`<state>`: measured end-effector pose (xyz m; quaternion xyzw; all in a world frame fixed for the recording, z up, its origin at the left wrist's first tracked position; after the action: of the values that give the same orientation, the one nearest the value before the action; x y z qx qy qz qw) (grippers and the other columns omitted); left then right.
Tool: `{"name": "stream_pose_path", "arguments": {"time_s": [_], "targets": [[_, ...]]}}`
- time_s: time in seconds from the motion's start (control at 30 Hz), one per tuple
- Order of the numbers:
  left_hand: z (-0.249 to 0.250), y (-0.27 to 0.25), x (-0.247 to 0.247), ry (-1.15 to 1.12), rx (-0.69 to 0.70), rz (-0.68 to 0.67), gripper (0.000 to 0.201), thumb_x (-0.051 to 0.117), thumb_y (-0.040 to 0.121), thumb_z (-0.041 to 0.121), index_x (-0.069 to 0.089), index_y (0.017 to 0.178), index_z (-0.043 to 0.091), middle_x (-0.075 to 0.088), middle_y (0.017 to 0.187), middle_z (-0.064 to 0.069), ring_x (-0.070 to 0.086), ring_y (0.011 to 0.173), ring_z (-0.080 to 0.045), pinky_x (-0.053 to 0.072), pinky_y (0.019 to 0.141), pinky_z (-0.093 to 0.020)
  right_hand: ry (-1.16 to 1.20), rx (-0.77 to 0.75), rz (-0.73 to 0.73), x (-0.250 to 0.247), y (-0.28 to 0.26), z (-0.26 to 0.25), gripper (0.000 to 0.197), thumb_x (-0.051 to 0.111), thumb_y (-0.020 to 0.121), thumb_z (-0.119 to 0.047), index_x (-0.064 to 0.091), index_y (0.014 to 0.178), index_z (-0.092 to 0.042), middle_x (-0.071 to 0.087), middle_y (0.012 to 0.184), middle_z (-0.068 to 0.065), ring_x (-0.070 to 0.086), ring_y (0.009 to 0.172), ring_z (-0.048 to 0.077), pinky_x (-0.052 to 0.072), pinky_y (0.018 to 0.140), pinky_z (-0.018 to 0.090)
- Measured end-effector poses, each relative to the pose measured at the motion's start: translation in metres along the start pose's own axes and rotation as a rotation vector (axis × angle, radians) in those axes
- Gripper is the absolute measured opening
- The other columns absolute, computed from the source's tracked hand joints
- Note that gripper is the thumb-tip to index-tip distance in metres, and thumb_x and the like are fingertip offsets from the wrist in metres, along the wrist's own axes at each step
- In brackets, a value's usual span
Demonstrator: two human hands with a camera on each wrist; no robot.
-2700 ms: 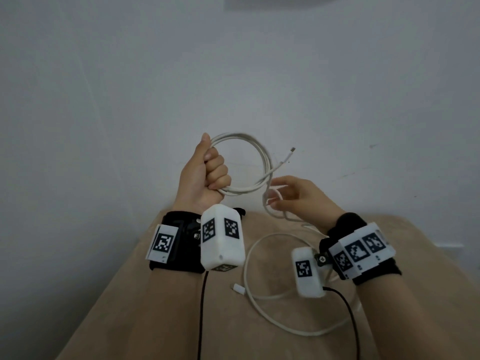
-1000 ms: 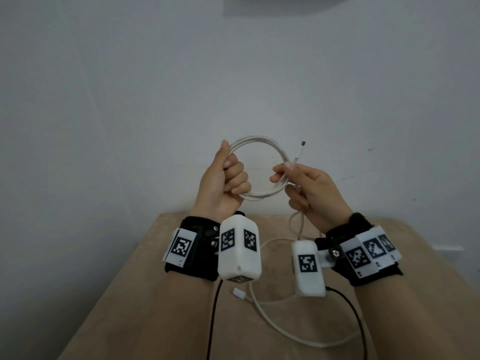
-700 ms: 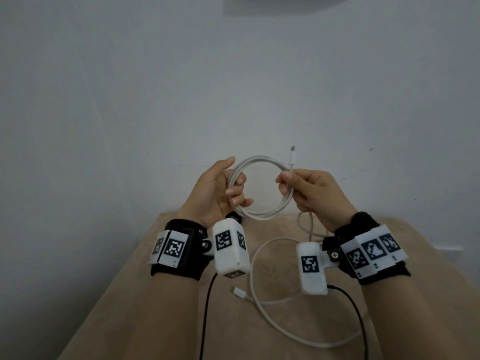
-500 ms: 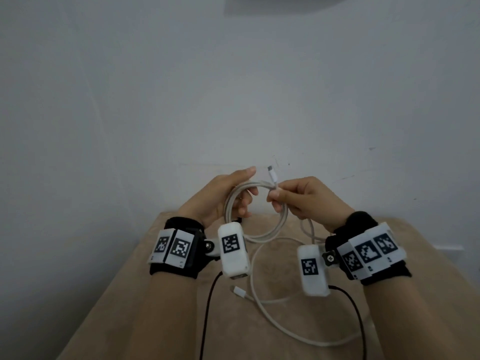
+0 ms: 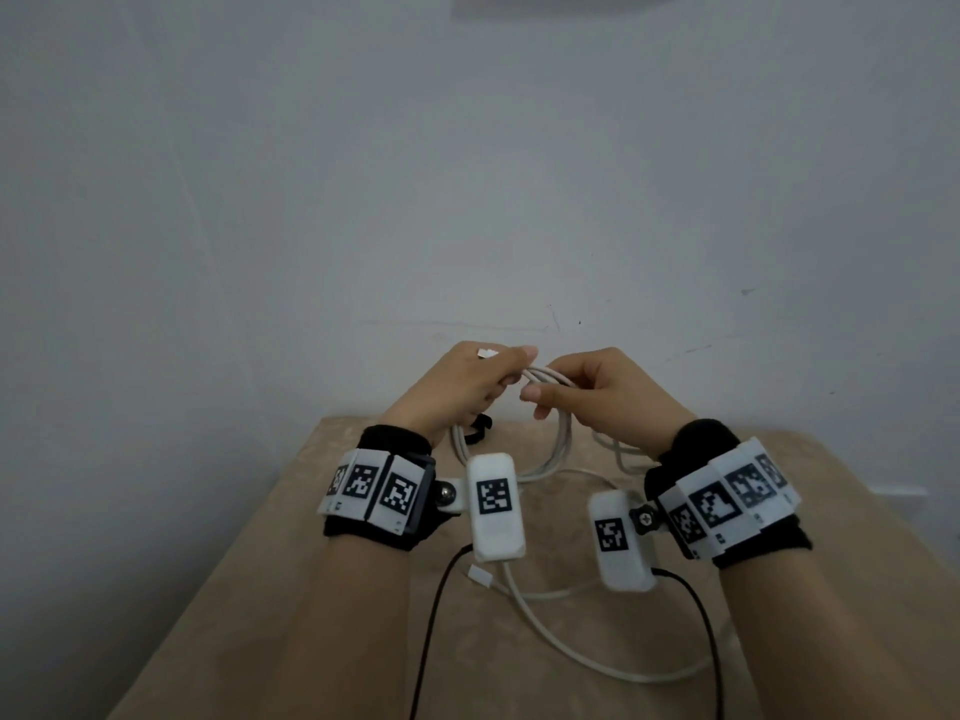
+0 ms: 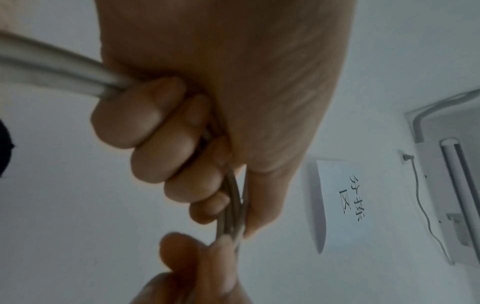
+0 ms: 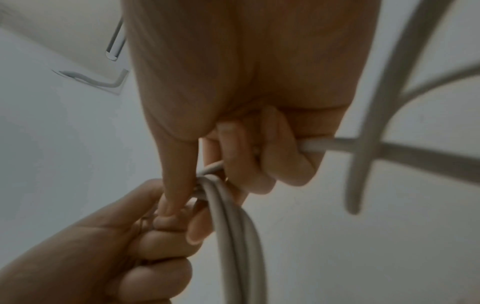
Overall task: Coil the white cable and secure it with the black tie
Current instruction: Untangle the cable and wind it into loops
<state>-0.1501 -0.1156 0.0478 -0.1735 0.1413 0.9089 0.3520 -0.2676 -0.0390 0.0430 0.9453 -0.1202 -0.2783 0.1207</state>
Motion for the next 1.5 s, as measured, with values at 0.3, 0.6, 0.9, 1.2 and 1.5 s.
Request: {"name": "stream_pose_path", "arguments": {"time_s": [0.3, 0.6, 0.9, 1.2, 1.5], "targets": [[-0.006, 0.0, -0.003, -0.209, 0.004, -0.106, 0.035, 0.057, 0.092, 0.039, 0.053, 0.068, 0.015, 0.036, 0.051, 0.005, 0.031, 0.044, -0.009, 0.028, 0.043, -0.02, 0.043, -0.044, 0.007, -0.007, -0.002, -0.005, 0.027, 0.057, 0.093, -0.026, 0.069, 0.075, -0.01, 0.053, 0.056, -0.004, 0.039, 0.04, 0.0, 0.029, 0.044, 0.009], [-0.014, -0.007, 0.015, 0.03, -0.091, -0.363, 0.032, 0.055, 0.094, 0.034, 0.06, 0.073, 0.009, 0.037, 0.048, 0.009, 0.031, 0.043, -0.005, 0.026, 0.045, -0.016, -0.146, 0.003, -0.205, 0.013, -0.002, 0.002, 0.029, 0.06, 0.091, -0.031, 0.072, 0.075, -0.009, 0.056, 0.054, -0.007, 0.042, 0.051, 0.011, 0.035, 0.053, 0.02], [-0.011, -0.002, -0.014, -0.158, -0.001, -0.096, 0.039, 0.05, 0.095, 0.04, 0.045, 0.063, 0.017, 0.028, 0.046, 0.012, 0.019, 0.039, -0.003, 0.016, 0.039, -0.016, -0.072, -0.011, 0.105, -0.028, -0.003, 0.007, 0.016, 0.067, 0.082, -0.04, 0.073, 0.086, -0.026, 0.073, 0.082, -0.007, 0.066, 0.072, 0.004, 0.052, 0.073, 0.026], [-0.019, -0.001, -0.038, -0.313, 0.016, 0.114, 0.041, 0.048, 0.097, 0.04, 0.042, 0.064, 0.017, 0.023, 0.051, 0.008, 0.017, 0.039, -0.004, 0.012, 0.04, -0.018, 0.003, 0.078, 0.133, -0.03, -0.002, 0.024, 0.04, 0.074, 0.078, -0.035, 0.059, 0.114, -0.025, 0.074, 0.091, -0.007, 0.066, 0.087, -0.002, 0.043, 0.081, 0.018], [-0.018, -0.004, -0.047, -0.412, 0.044, 0.163, 0.042, 0.047, 0.098, 0.038, 0.042, 0.063, 0.016, 0.024, 0.049, 0.01, 0.018, 0.038, -0.003, 0.015, 0.039, -0.016, -0.233, 0.101, 0.279, -0.038, -0.003, 0.032, 0.009, 0.061, 0.09, -0.022, 0.068, 0.095, -0.02, 0.072, 0.069, -0.009, 0.063, 0.084, 0.005, 0.043, 0.072, 0.01]]}}
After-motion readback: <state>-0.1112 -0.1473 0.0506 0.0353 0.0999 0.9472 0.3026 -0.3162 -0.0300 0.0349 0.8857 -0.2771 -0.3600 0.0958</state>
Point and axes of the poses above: each hand's wrist, its own y-axis towards the middle knuckle, its own x-axis out of the palm, z = x × y, the point moved 6 cm from there along y, towards the middle knuckle
